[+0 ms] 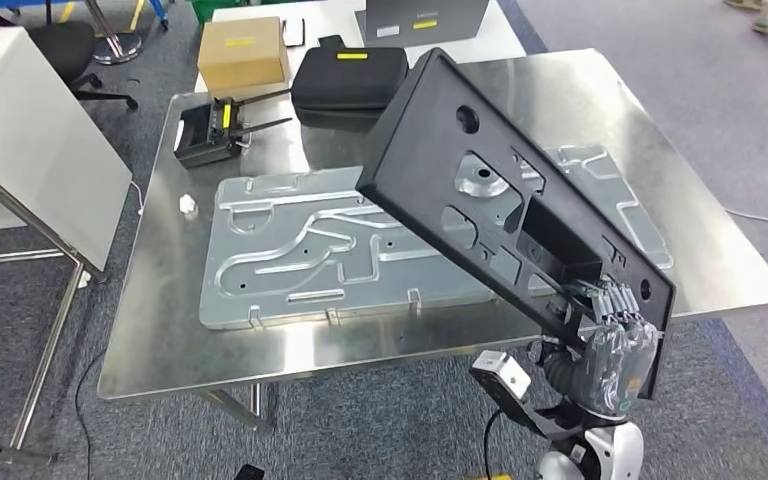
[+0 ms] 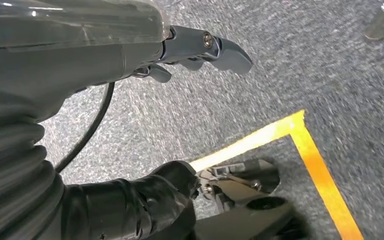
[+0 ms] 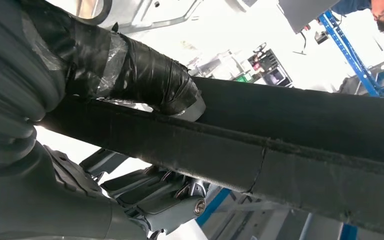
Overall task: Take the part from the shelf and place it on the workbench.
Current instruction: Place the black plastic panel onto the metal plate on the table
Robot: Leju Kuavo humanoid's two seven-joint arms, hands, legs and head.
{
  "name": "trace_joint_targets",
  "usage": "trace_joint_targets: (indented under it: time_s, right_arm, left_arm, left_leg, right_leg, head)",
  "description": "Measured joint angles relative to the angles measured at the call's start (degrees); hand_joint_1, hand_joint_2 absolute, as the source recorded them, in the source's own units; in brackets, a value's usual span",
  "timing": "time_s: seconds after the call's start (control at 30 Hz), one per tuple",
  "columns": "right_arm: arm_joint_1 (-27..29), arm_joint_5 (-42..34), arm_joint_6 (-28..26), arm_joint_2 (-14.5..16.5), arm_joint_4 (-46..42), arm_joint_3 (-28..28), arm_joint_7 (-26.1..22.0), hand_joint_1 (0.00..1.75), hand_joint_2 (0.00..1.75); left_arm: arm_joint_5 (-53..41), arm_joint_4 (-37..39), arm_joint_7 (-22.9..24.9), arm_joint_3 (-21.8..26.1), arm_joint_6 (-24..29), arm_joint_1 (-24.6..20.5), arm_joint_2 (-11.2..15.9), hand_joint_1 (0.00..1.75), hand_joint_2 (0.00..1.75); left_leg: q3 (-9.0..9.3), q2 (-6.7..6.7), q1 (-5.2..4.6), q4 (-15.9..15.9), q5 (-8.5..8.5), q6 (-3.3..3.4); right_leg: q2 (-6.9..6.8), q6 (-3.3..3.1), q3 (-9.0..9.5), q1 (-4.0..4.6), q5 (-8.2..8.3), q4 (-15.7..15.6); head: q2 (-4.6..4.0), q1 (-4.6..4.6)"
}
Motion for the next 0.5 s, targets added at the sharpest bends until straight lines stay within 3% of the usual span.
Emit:
trace_joint_targets:
  time_s: [0.03,0.07,0.1,0.17,0.23,0.3,0.4,0.43,0.5]
  right_arm:
    - [0.00,0.00,0.01,0.01,0.02,0.00,0.04,1.75,1.75]
    - [-0.01,0.00,0.01,0.01,0.06,0.00,0.14,1.75,1.75]
    - [-0.02,0.00,0.01,0.01,0.10,0.00,0.27,1.75,1.75]
    - [-0.12,0.00,0.00,0.01,0.15,0.02,0.56,1.75,1.75]
    - [-0.37,0.04,0.01,-0.01,0.17,0.04,0.78,1.75,1.75]
    - [-0.60,0.24,0.01,-0.02,0.19,0.07,1.06,1.75,1.75]
    - [-0.95,0.68,0.00,-0.03,0.19,0.22,1.47,1.75,1.75]
    - [-1.22,0.80,0.00,-0.04,0.21,0.32,1.59,1.75,1.75]
    - [-1.74,1.01,0.00,-0.10,0.40,0.58,1.85,1.75,1.75]
  left_arm:
    - [0.00,0.00,0.01,0.00,0.04,0.05,0.00,0.00,1.75]
    - [0.00,0.00,0.05,0.00,0.10,0.10,0.00,0.00,1.75]
    - [-0.01,0.00,0.10,0.00,0.21,0.14,0.00,0.00,1.75]
    - [-0.02,0.00,0.39,0.00,0.69,0.11,0.00,0.00,1.75]
    - [-0.06,0.00,1.04,0.00,1.56,-0.03,0.01,0.00,1.75]
    - [-0.11,0.00,1.93,0.00,2.50,-0.19,0.01,0.00,1.75]
    - [-0.17,0.00,2.90,0.01,3.47,-0.21,-0.07,0.00,1.75]
    - [-0.21,0.00,2.98,0.00,3.54,-0.27,-0.11,0.00,1.75]
    - [-0.28,0.00,2.96,-0.02,3.43,-0.43,-0.19,0.00,1.75]
  left_leg:
    - [-2.08,0.00,0.04,3.37,-0.79,-0.10]
    - [-3.37,0.00,0.05,4.98,-0.50,-0.12]
    - [-3.58,0.00,0.05,4.34,0.96,-0.05]
    - [-1.25,0.00,0.00,-2.51,5.82,0.46]
    - [1.37,0.01,-0.28,-8.96,8.58,1.13]
    - [2.07,-0.01,-0.56,-10.72,8.59,1.48]
    - [2.52,0.01,-0.17,-11.79,8.89,2.08]
    - [2.77,0.05,0.01,-12.18,9.04,2.37]
    - [2.98,0.11,0.06,-12.42,9.07,2.74]
  right_leg:
    - [-0.02,-0.12,0.17,0.05,-0.16,0.01]
    - [0.00,-0.18,0.39,0.10,-0.33,0.01]
    - [0.06,-0.16,0.69,0.12,-0.53,0.01]
    - [0.20,0.00,1.44,0.17,-0.99,0.01]
    - [0.29,0.44,1.76,0.36,-1.39,0.10]
    - [0.30,1.03,1.64,0.46,-1.46,0.04]
    - [0.19,1.93,1.51,0.43,-2.15,0.57]
    - [0.16,2.18,0.72,0.43,-3.29,2.40]
    - [0.11,2.53,-2.58,0.35,-6.51,9.11]
  head:
    - [0.00,0.01]
    - [0.00,0.00]
    - [0.00,0.00]
    - [0.00,0.00]
    - [0.00,0.00]
    - [0.00,0.00]
    - [0.00,0.03]
    - [0.00,0.07]
    - [0.00,0.11]
